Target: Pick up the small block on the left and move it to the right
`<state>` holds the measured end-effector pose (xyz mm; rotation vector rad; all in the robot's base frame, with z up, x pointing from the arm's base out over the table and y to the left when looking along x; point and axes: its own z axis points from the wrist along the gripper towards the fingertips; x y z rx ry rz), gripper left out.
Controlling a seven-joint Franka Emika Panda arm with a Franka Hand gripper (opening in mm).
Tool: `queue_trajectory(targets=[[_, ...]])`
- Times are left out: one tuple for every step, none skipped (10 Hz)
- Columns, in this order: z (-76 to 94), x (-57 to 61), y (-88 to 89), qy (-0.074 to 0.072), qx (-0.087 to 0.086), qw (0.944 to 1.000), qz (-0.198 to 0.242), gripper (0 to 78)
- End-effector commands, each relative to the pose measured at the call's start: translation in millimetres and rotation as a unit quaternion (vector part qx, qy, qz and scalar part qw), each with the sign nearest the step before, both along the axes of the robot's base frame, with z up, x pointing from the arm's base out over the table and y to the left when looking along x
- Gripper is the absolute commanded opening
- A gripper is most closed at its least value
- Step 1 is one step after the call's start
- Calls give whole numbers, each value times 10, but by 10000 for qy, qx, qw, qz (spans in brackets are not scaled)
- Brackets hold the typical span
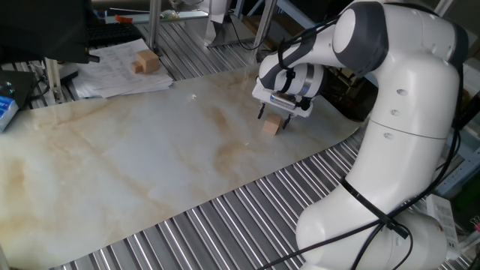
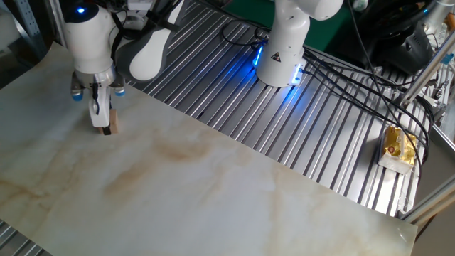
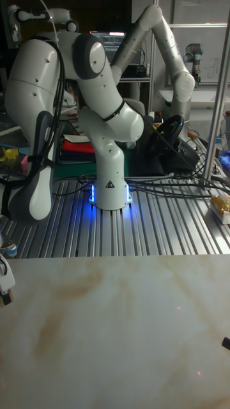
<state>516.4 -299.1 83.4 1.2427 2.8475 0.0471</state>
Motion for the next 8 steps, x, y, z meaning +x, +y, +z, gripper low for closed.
queue_trajectory(targets=[[12, 6, -8, -16, 8, 10000, -35, 775], [12, 6, -8, -16, 8, 10000, -35, 12], [12, 6, -8, -16, 8, 10000, -35, 12], [12, 6, -8, -16, 8, 10000, -35, 12], [12, 6, -8, -16, 8, 10000, -35, 12], [12, 6, -8, -16, 8, 10000, -35, 12], [12, 6, -8, -16, 8, 10000, -35, 12], [12, 6, -8, -16, 8, 10000, -35, 12]])
